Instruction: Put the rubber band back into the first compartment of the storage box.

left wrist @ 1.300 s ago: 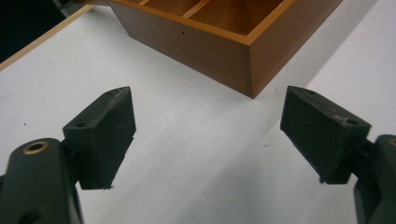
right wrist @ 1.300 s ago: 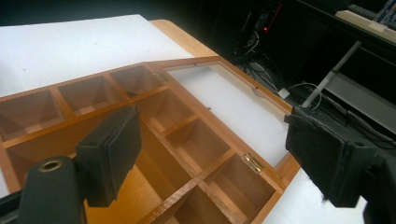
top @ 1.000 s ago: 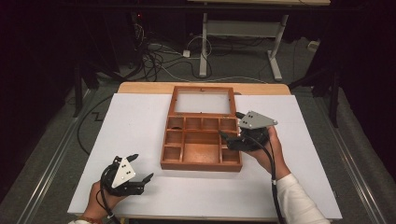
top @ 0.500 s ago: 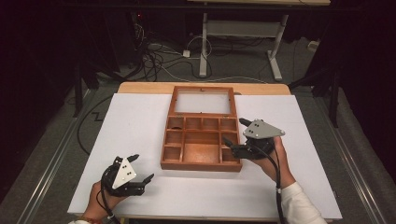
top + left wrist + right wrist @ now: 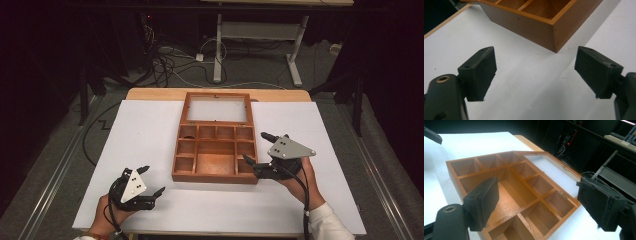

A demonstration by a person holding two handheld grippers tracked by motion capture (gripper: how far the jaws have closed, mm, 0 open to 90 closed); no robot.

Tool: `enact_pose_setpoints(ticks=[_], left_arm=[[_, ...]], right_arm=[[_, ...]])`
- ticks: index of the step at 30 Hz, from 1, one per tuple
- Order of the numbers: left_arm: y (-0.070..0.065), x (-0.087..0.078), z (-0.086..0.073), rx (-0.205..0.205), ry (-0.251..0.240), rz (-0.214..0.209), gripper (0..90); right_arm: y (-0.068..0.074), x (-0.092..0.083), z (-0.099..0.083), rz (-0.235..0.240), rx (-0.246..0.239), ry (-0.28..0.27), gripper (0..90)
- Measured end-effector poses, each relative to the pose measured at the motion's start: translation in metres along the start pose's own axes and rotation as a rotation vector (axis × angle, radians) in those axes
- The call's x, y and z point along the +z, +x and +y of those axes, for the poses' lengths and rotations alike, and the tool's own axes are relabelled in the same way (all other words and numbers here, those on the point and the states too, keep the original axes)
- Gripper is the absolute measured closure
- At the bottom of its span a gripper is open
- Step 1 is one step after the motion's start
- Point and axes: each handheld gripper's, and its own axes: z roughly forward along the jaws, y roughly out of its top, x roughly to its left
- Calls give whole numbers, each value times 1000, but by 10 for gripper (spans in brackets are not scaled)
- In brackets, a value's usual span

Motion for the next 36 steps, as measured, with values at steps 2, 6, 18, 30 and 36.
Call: enact_pose_setpoints(ticks=[2,6,18,30,36], left_arm=[[0,0,0,2,1,0,171],[-1,0,1,3,3,-1,171],[-1,0,1,5,5,0,171],[-1,-1,1,3,2,4,171],[-1,-1,1,5,4,3,171]], right_arm=[[-1,-3,-1,-2,2,-2,182],[-3,-10,-4,-11,6,-8,182],[-7,-30,-15,-33,-3,8,182],[-11,-46,-28,-85,14,9,168],[-15,-53,-37,-106,22,26,168]])
